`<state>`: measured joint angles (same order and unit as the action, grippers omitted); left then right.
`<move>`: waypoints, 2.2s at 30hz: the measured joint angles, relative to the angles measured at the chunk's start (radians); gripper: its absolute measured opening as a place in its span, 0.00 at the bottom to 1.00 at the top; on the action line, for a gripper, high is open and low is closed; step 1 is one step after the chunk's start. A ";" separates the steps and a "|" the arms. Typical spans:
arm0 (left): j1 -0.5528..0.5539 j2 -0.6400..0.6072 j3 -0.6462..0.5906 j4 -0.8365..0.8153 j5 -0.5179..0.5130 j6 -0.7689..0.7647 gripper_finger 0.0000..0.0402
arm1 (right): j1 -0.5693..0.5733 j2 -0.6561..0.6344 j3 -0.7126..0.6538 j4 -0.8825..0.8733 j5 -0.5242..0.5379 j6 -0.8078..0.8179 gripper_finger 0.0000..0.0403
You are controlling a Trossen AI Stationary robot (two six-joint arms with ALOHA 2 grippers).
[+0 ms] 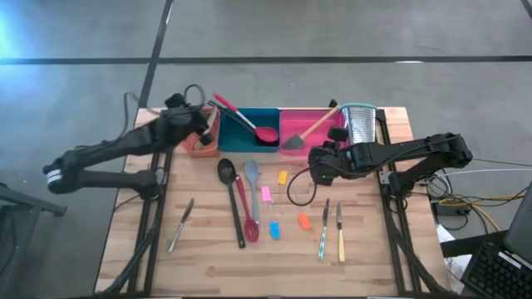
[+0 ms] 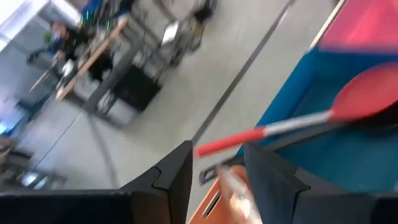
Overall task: Pick & Place Kitchen Items
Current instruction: Put the orange spatula into the red bin
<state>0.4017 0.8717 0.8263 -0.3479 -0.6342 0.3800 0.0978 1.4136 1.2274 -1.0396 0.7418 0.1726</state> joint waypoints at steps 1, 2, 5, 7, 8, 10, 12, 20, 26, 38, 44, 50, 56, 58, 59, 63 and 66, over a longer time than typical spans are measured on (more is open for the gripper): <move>-0.033 -0.032 0.006 -0.010 0.000 -0.012 0.37 | 0.000 0.000 0.000 0.000 0.000 0.000 0.20; -0.067 -0.060 0.009 -0.015 0.000 -0.022 0.37 | 0.000 0.000 0.000 0.000 0.000 0.000 0.20; -0.175 -0.133 0.013 -0.030 0.007 -0.041 0.37 | 0.000 0.000 0.000 0.001 0.000 0.000 0.21; -0.252 -0.170 0.013 -0.031 0.010 -0.052 0.37 | 0.000 0.000 0.000 0.002 0.000 0.000 0.21; -0.289 -0.182 0.013 -0.034 0.011 -0.061 0.37 | 0.000 0.000 0.000 0.003 0.000 0.000 0.21; -0.364 -0.198 0.013 -0.056 0.011 -0.066 0.37 | 0.000 0.000 0.000 0.003 0.000 0.000 0.20; -0.436 -0.203 0.013 -0.099 0.010 -0.068 0.37 | 0.000 0.000 0.000 0.003 0.000 0.000 0.19; -0.676 -0.123 -0.012 -0.280 0.010 -0.213 0.37 | 0.000 0.000 0.000 0.008 0.000 -0.097 0.17; -0.766 -0.006 -0.075 -0.291 0.008 -0.221 0.37 | 0.000 0.000 0.000 0.048 -0.015 -0.066 0.19; -0.770 0.194 -0.129 -0.235 -0.045 -0.307 0.37 | 0.000 0.000 -0.006 0.220 -0.496 -0.009 0.22; -0.770 0.237 -0.129 -0.219 -0.141 -0.306 0.37 | 0.033 0.012 -0.081 0.240 -0.538 0.137 0.22; -0.767 0.250 -0.130 -0.206 -0.206 -0.265 0.37 | 0.096 0.031 -0.198 0.270 -0.581 0.334 0.21; -0.739 0.250 -0.130 -0.127 -0.225 -0.172 0.37 | 0.165 0.041 -0.273 0.356 -0.621 0.394 0.23; -0.724 0.250 -0.130 -0.104 -0.224 -0.150 0.37 | 0.183 0.053 -0.296 0.360 -0.616 0.372 0.22; -0.716 0.250 -0.130 -0.100 -0.224 -0.143 0.37 | 0.189 0.066 -0.304 0.360 -0.615 0.366 0.21; -0.686 0.250 -0.130 -0.088 -0.224 -0.131 0.37 | 0.197 0.146 -0.302 0.376 -0.617 0.298 0.18; -0.669 0.250 -0.136 -0.078 -0.224 -0.133 0.37 | 0.198 0.227 -0.275 0.375 -0.650 0.217 0.16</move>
<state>-0.2675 1.1221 0.6903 -0.4261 -0.8581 0.2470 0.2955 1.6409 0.9525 -0.6642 0.0915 0.3898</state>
